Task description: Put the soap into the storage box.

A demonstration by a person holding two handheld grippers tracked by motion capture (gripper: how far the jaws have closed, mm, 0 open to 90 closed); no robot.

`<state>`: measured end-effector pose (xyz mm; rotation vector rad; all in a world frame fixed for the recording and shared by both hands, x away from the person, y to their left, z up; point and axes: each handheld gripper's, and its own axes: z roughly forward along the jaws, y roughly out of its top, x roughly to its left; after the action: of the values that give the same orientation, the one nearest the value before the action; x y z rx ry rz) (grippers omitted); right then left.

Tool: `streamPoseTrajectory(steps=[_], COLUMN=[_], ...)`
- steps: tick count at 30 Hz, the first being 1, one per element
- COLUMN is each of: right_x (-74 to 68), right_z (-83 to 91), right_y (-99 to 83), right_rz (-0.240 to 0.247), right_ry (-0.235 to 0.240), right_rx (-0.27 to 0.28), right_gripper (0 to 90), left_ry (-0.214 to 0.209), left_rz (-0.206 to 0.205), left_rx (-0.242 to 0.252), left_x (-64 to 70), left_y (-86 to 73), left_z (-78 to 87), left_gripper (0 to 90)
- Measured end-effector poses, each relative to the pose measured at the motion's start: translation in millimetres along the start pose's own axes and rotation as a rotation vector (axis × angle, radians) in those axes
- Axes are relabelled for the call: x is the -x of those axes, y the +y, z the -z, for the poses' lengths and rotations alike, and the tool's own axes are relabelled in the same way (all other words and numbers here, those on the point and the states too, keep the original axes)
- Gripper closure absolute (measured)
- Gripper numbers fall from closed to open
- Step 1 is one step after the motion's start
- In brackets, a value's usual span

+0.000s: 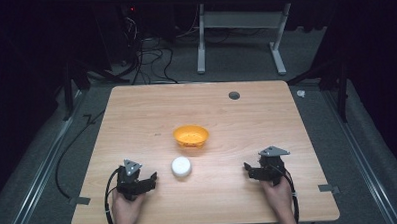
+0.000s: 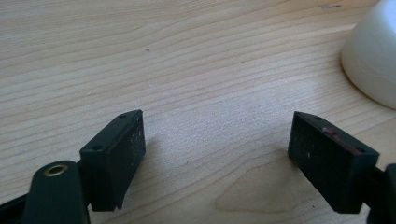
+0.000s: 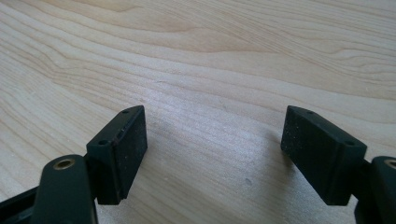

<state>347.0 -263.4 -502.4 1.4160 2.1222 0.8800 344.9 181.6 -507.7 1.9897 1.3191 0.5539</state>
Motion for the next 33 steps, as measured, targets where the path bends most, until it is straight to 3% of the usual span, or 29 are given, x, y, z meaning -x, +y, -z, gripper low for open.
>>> streamPoseTrajectory(steps=[14,33], right_x=[-0.7,-0.6], right_z=[0.3,0.2], right_y=[-0.1,-0.2], right_rz=[0.012,0.010], right_ry=[0.011,0.009], right_rx=[-0.001,0.001], right_gripper=[23.4,23.4], left_ry=[-0.020,-0.151], left_rz=[-0.015,-0.044], left_rx=[-0.003,0.085], left_x=[0.4,7.4], left_y=[1.3,13.2], left_z=[-1.4,25.8], left_gripper=[17.0,14.5])
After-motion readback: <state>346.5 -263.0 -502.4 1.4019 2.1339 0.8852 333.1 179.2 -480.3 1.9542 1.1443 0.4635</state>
